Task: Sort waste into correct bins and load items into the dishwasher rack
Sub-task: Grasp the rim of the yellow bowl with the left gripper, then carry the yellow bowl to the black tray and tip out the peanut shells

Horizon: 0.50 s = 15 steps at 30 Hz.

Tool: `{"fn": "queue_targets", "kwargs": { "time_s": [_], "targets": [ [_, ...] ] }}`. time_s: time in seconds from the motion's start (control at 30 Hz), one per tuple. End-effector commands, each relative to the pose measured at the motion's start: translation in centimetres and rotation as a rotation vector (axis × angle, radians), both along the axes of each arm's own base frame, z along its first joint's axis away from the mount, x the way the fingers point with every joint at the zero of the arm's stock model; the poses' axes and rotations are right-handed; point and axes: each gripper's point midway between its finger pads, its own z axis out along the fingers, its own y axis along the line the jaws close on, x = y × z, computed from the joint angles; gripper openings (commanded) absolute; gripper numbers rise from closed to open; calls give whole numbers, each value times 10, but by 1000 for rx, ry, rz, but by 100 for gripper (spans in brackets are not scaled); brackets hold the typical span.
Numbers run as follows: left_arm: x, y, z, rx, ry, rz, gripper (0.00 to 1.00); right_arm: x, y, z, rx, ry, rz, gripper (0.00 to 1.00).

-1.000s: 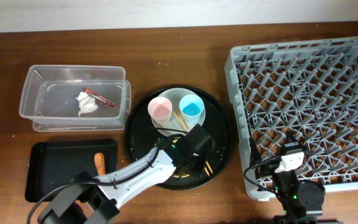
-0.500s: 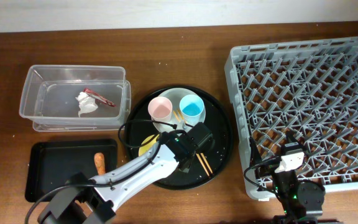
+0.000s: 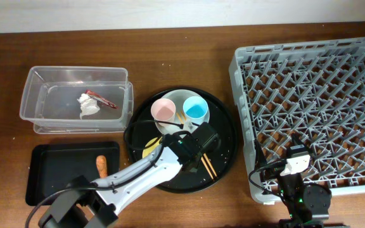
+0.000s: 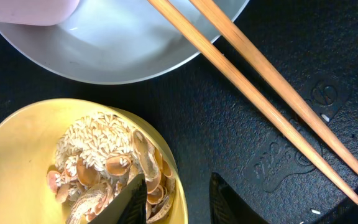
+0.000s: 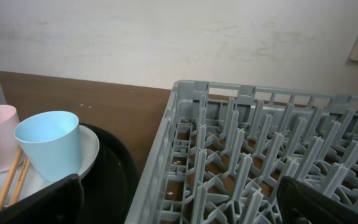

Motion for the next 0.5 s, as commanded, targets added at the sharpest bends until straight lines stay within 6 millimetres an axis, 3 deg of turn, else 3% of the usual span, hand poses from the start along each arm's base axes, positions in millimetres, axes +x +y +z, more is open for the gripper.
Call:
{"fn": "queue_targets", "kwargs": {
  "time_s": [0.0,0.07,0.17,0.23,0.37,0.47],
  "targets": [
    [-2,0,-14,21,32,10,31,0,-2,-2,8,4,-9,98],
    [-2,0,-20,35,43,10,23,0,-2,-2,8,4,-9,98],
    [-2,1,-24,43,49,10,22,0,-2,-2,8,4,-9,98],
    [-2,0,-24,41,48,11,0,0,-2,-2,8,4,-9,98],
    [0,5,-19,61,29,15,0,0,-2,-2,8,4,-9,98],
    [2,7,9,49,15,18,0,0,-2,-2,8,4,-9,98]
  ]
}}
